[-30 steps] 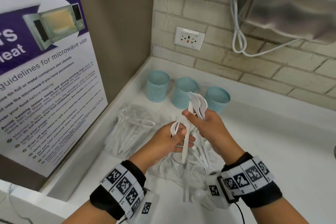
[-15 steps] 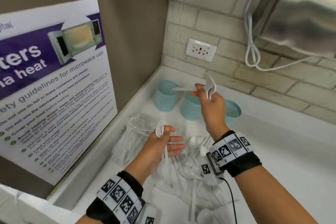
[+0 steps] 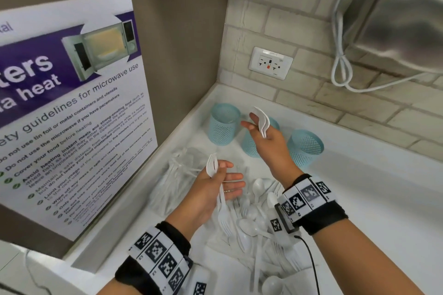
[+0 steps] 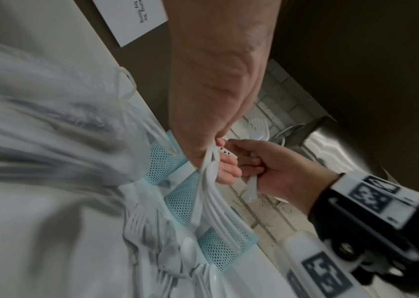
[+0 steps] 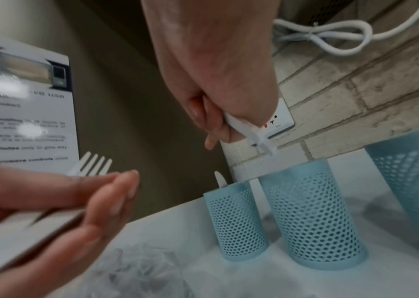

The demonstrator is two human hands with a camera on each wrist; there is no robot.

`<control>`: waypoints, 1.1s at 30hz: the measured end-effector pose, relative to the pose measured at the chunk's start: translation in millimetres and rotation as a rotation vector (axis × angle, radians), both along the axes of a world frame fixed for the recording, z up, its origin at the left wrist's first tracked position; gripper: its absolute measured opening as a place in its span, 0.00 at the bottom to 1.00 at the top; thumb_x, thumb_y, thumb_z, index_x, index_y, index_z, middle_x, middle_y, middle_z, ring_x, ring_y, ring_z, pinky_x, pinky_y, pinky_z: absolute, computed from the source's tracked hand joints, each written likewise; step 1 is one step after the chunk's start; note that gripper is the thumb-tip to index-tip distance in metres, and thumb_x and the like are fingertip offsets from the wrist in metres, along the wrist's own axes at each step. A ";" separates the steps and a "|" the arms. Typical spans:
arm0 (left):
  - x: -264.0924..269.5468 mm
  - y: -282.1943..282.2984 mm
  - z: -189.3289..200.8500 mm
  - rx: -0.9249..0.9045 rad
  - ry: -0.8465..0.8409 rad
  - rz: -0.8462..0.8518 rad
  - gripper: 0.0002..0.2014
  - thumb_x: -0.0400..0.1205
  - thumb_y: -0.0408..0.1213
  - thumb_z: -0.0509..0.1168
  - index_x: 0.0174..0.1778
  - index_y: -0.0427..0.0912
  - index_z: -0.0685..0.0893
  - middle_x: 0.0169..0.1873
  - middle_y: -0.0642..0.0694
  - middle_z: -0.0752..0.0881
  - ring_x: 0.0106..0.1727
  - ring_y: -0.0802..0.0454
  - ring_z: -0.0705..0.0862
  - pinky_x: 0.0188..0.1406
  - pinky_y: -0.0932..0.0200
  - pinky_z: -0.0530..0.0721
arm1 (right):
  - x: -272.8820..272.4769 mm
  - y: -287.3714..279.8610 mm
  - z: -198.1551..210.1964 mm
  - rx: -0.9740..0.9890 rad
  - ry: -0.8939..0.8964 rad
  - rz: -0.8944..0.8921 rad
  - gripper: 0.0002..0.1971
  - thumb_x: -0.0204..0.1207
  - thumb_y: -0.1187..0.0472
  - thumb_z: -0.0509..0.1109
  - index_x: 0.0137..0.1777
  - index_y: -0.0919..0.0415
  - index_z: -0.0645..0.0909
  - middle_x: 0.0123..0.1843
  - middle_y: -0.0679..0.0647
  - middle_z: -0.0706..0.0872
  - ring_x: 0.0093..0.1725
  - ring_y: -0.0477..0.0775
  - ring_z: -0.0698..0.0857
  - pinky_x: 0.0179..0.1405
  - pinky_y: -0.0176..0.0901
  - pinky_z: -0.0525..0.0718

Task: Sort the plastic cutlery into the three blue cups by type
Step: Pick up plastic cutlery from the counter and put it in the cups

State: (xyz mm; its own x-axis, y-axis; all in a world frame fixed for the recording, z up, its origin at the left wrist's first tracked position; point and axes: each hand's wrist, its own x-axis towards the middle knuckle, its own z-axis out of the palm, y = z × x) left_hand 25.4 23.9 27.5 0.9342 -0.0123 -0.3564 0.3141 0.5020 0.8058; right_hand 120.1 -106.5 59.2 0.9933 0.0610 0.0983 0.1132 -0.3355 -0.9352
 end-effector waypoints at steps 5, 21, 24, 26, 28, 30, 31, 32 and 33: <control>2.0 -7.4 2.8 0.066 0.022 0.079 0.11 0.88 0.40 0.55 0.47 0.41 0.80 0.28 0.45 0.83 0.24 0.55 0.81 0.25 0.63 0.81 | -33.3 -20.3 6.3 -0.098 0.141 0.033 0.11 0.82 0.49 0.65 0.51 0.49 0.88 0.50 0.40 0.90 0.39 0.33 0.81 0.42 0.31 0.74; 2.3 -8.5 7.8 -0.187 0.023 0.019 0.09 0.86 0.25 0.57 0.58 0.40 0.74 0.48 0.39 0.81 0.52 0.48 0.85 0.64 0.44 0.81 | -97.3 -40.9 -11.5 -0.019 0.509 0.271 0.06 0.77 0.54 0.73 0.47 0.56 0.85 0.37 0.54 0.87 0.18 0.36 0.73 0.18 0.25 0.66; 3.3 -7.1 5.4 -0.182 0.011 0.049 0.09 0.86 0.25 0.55 0.62 0.35 0.72 0.56 0.35 0.81 0.55 0.42 0.88 0.59 0.44 0.83 | -96.2 -43.7 -10.8 -0.006 0.456 0.189 0.05 0.75 0.58 0.74 0.44 0.59 0.86 0.39 0.55 0.90 0.19 0.34 0.77 0.19 0.22 0.70; 4.0 -2.2 2.4 -0.199 0.006 0.095 0.11 0.87 0.25 0.54 0.65 0.33 0.70 0.57 0.34 0.82 0.54 0.40 0.88 0.56 0.45 0.85 | -95.1 -46.9 -14.1 -0.001 0.431 0.148 0.06 0.74 0.57 0.75 0.43 0.60 0.87 0.42 0.57 0.91 0.19 0.34 0.77 0.20 0.22 0.69; 5.0 4.8 -0.7 -0.203 -0.002 0.121 0.12 0.87 0.25 0.53 0.66 0.33 0.70 0.56 0.35 0.83 0.53 0.40 0.89 0.55 0.45 0.85 | -93.9 -50.6 -17.3 0.015 0.407 0.099 0.08 0.75 0.56 0.74 0.45 0.61 0.87 0.42 0.57 0.91 0.19 0.35 0.76 0.19 0.22 0.68; 6.0 11.7 -2.0 -0.176 -0.012 0.135 0.12 0.87 0.25 0.53 0.65 0.33 0.71 0.56 0.34 0.84 0.52 0.41 0.89 0.56 0.46 0.85 | -90.8 -55.2 -20.4 0.069 0.388 -0.003 0.08 0.76 0.57 0.73 0.49 0.61 0.86 0.41 0.58 0.91 0.18 0.37 0.74 0.18 0.23 0.67; 6.1 14.6 -2.6 -0.144 -0.020 0.132 0.11 0.87 0.26 0.54 0.65 0.34 0.72 0.56 0.34 0.85 0.51 0.42 0.89 0.57 0.47 0.85 | -89.1 -57.4 -21.0 0.110 0.381 -0.062 0.08 0.76 0.56 0.74 0.50 0.61 0.86 0.39 0.57 0.90 0.18 0.37 0.71 0.18 0.26 0.66; 5.7 16.8 -2.5 -0.095 -0.028 0.119 0.11 0.87 0.27 0.54 0.65 0.35 0.72 0.56 0.34 0.86 0.50 0.44 0.90 0.57 0.49 0.85 | -87.4 -59.5 -21.1 0.154 0.374 -0.116 0.08 0.75 0.56 0.74 0.50 0.60 0.85 0.37 0.55 0.90 0.18 0.38 0.69 0.18 0.29 0.65; 4.8 18.2 -1.8 -0.030 -0.034 0.092 0.11 0.88 0.29 0.54 0.65 0.35 0.73 0.56 0.35 0.87 0.50 0.46 0.90 0.57 0.50 0.85 | -85.7 -61.7 -20.5 0.200 0.362 -0.154 0.08 0.75 0.56 0.75 0.50 0.59 0.85 0.35 0.53 0.89 0.19 0.40 0.67 0.18 0.30 0.64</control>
State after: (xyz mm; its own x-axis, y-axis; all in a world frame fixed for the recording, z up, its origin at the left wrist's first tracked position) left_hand 30.2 42.2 25.7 0.9435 0.0641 -0.3252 0.2381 0.5515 0.7995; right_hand 34.4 -168.2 38.8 0.9618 -0.0753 -0.2631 -0.2711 -0.1307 -0.9536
